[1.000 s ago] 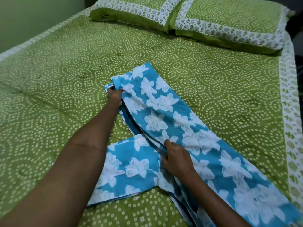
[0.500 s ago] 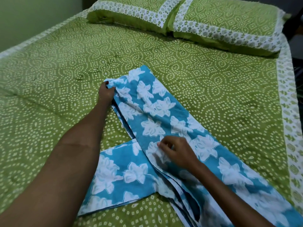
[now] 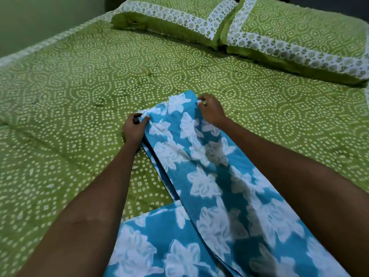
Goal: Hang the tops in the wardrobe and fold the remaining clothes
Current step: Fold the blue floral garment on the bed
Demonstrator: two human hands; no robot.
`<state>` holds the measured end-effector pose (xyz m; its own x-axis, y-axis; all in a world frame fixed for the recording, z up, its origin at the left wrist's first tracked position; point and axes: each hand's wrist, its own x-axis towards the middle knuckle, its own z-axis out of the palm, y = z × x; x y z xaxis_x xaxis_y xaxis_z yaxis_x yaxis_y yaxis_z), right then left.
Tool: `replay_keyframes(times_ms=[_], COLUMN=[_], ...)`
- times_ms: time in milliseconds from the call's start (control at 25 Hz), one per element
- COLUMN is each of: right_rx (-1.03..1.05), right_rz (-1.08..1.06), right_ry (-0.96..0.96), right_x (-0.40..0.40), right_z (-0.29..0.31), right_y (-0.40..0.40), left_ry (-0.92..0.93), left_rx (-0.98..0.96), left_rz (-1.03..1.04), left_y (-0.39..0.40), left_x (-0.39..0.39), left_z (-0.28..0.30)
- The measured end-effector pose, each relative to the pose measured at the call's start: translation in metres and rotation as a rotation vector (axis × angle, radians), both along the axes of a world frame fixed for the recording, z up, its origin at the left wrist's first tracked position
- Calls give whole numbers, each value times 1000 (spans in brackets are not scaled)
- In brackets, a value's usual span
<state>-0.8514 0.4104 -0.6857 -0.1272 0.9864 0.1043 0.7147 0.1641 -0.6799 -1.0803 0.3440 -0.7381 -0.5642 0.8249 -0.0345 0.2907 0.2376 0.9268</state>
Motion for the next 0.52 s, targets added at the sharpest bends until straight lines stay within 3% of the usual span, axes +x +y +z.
replay_keyframes(times_ms=[160,280,440,520], right_rx=[-123,-200,-191,-132], right_rz=[10,33,-95,-112], right_ry=[-96,17,191,88], right_x=[-20,-20,-12,-16], right_z=[-13,-7,-9,-7], right_y=[52,70,83,82], left_ry=[-42,-99,-66,-60], left_rx=[148,194,187,176], left_rz=[38,82,161,179], left_y=[4,6,9,10], left_x=[-3,-5,-10,-10], left_z=[-18,-23,-27,-28])
